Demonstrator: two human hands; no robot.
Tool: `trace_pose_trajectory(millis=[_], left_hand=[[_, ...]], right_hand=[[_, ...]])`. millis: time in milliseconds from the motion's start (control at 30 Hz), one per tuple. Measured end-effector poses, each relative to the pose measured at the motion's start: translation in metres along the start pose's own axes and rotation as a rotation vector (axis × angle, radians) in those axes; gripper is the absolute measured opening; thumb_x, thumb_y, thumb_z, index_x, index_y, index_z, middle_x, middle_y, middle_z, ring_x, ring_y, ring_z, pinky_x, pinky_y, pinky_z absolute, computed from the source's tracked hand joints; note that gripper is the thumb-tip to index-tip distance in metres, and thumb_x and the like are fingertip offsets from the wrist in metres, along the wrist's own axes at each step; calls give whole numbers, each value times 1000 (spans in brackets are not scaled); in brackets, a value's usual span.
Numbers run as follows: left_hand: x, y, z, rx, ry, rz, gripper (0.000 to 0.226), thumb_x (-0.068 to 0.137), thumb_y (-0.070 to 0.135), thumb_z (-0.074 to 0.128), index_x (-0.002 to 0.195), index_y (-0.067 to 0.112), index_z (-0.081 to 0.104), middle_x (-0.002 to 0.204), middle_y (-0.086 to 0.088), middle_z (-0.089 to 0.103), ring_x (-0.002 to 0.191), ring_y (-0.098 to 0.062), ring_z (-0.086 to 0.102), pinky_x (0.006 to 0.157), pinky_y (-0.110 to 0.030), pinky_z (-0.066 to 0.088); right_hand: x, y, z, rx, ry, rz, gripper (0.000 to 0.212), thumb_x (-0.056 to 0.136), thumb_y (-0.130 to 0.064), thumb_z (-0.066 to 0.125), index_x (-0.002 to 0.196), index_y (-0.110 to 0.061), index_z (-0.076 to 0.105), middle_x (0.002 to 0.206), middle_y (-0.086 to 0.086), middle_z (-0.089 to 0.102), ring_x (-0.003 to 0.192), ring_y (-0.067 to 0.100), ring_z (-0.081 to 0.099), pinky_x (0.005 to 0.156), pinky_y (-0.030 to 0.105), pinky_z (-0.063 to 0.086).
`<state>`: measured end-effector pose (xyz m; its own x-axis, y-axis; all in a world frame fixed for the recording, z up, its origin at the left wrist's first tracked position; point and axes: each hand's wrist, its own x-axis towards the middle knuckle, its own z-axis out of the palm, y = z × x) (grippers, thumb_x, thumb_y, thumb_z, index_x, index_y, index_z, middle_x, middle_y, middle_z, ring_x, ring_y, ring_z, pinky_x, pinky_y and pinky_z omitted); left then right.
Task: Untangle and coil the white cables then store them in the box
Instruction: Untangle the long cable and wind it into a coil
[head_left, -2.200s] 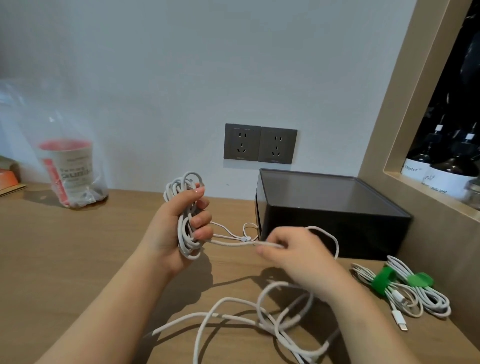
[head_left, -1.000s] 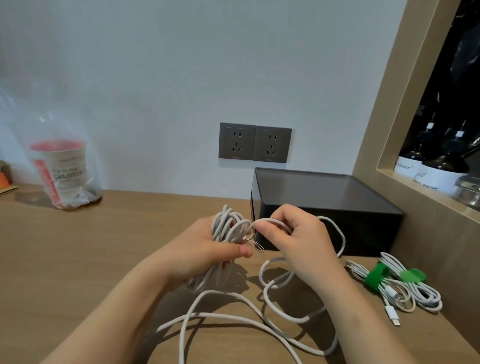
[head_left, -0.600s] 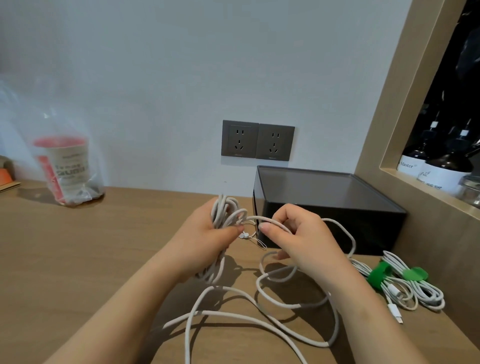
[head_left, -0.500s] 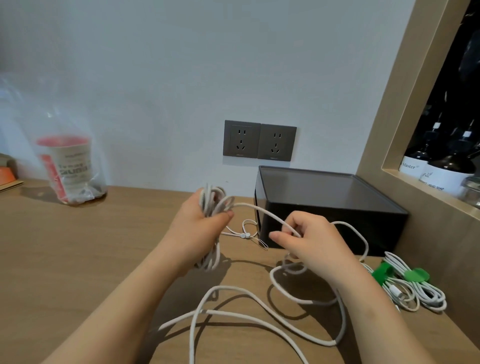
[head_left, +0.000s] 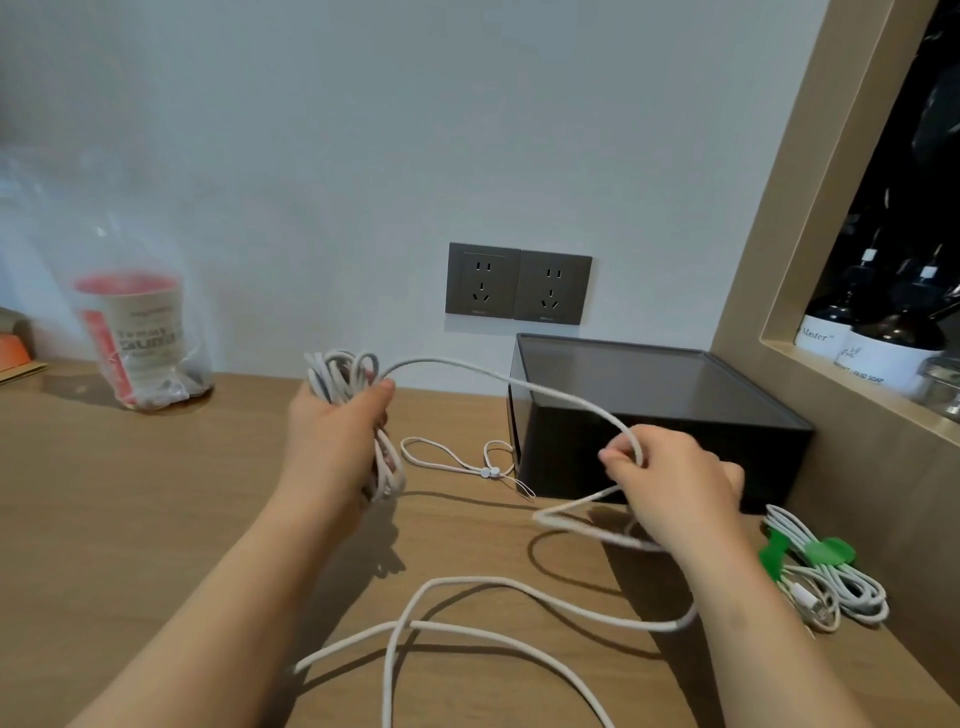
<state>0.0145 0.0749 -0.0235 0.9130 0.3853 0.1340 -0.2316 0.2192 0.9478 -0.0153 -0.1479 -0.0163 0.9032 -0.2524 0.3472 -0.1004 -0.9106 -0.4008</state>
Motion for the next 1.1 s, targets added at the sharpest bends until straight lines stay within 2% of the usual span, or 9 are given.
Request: trace_pose_trajectory(millis=[100, 167, 233, 333, 467, 633, 767, 967, 1100], left_hand=[[-5, -4, 6, 17, -107, -63, 18, 90, 12, 60, 76, 18, 51, 57, 0, 44, 48, -13, 39, 54, -28, 37], [-7, -5, 8, 27, -138, -85, 18, 91, 14, 60, 76, 18, 51, 55, 1, 43, 45, -11, 39, 53, -27, 36], [-6, -6, 7, 16, -153, -108, 17, 91, 14, 60, 77, 17, 51, 53, 2, 42, 42, -9, 39, 50, -26, 35], [-6, -6, 7, 33, -183, -115, 16, 90, 17, 60, 77, 17, 52, 52, 2, 43, 41, -9, 39, 48, -26, 34], [-14, -4, 11, 69, -282, -119, 14, 91, 24, 60, 79, 19, 53, 54, 3, 46, 42, -7, 42, 47, -25, 38], [-12, -10, 13, 114, -290, -102, 28, 81, 46, 64, 92, 24, 52, 74, -2, 53, 60, -13, 49, 66, -37, 46], [-11, -13, 14, 102, -320, -58, 69, 57, 66, 69, 106, 24, 46, 84, 0, 55, 64, -11, 52, 74, -44, 46], [-7, -12, 13, 40, -279, -1, 67, 55, 68, 67, 98, 21, 45, 75, -1, 55, 62, -18, 50, 71, -47, 44], [-11, -9, 13, -8, -244, -15, 70, 60, 60, 75, 104, 16, 44, 79, -3, 55, 64, -18, 52, 71, -46, 49]], right_hand=[[-4, -11, 5, 222, -81, -176, 9, 93, -27, 54, 94, -31, 62, 84, -9, 64, 91, 9, 59, 84, 29, 46], [-7, -19, 3, 584, -180, -177, 8, 91, -20, 58, 87, -26, 61, 65, -7, 63, 63, 3, 61, 67, 19, 51], [-10, -23, 1, 898, -208, -119, 7, 92, -18, 56, 88, -16, 61, 47, -1, 48, 41, 10, 46, 47, 23, 41], [-11, -27, -4, 1256, -189, -72, 21, 96, -29, 42, 99, -16, 58, 47, -1, 33, 37, 9, 26, 38, 23, 22], [-11, -26, 0, 1029, -54, -192, 25, 99, -22, 37, 101, -28, 61, 53, -5, 46, 45, 3, 39, 43, 14, 33], [-25, -39, 14, 686, -135, -433, 30, 96, -20, 45, 94, -50, 49, 65, -20, 57, 66, 1, 54, 58, 16, 45], [-31, -46, 19, 702, -99, -414, 15, 95, -26, 48, 89, -39, 46, 63, -2, 55, 62, 17, 54, 55, 33, 46], [-31, -43, 23, 631, -146, -472, 17, 93, -25, 52, 81, -36, 50, 60, -8, 54, 57, 11, 51, 54, 34, 45], [-34, -46, 22, 586, -184, -521, 21, 93, -24, 53, 81, -41, 49, 66, -11, 57, 65, 10, 56, 61, 33, 51]])
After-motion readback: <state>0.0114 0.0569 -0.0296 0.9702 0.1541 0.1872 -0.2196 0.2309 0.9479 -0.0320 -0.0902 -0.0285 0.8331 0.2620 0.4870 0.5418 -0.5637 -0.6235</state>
